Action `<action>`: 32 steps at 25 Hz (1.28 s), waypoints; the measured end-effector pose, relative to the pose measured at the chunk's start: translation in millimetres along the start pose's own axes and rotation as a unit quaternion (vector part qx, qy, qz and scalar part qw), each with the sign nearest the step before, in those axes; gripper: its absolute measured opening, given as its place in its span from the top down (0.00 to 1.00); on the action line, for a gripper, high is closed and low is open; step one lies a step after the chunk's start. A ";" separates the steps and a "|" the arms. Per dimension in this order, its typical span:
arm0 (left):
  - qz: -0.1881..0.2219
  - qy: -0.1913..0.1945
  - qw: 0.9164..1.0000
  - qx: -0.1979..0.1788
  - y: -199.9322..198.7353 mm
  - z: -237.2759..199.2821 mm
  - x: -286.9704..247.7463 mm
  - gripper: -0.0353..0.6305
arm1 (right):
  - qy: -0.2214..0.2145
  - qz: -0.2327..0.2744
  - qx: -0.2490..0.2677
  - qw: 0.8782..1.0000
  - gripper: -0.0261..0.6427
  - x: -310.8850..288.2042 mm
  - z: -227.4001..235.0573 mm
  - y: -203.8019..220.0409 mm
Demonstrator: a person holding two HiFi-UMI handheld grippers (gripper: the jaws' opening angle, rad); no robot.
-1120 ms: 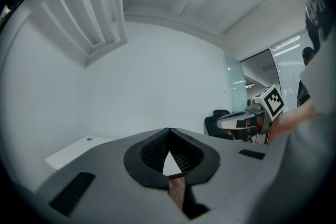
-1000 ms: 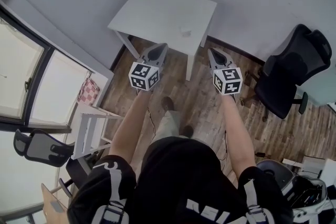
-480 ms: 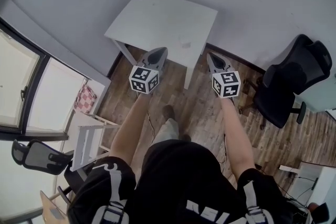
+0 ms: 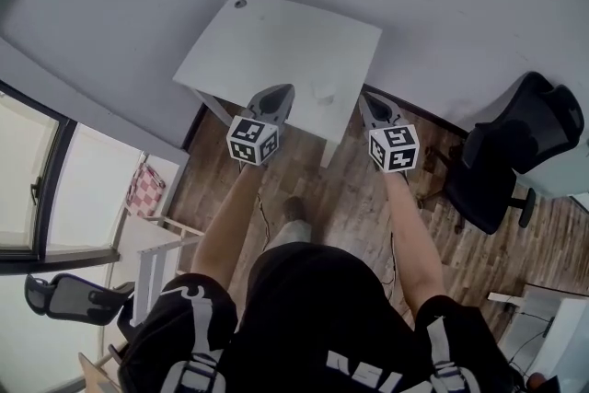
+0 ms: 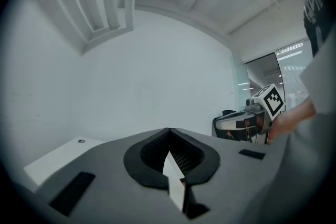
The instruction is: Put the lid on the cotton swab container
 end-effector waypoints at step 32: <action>-0.080 0.145 0.986 -0.002 90.6 -82.8 -107.4 0.90 | 0.048 -0.043 -0.033 0.997 0.94 -109.0 57.5 47.3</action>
Point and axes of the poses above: the fingertips, and each gripper's own axes: x backward along the fingers, z to its right, y out of its underside, the point moved 8 cm from there along x, backward along the fingers, and after that the axes turned 6 degrees about -y, right-handed, at the moved point
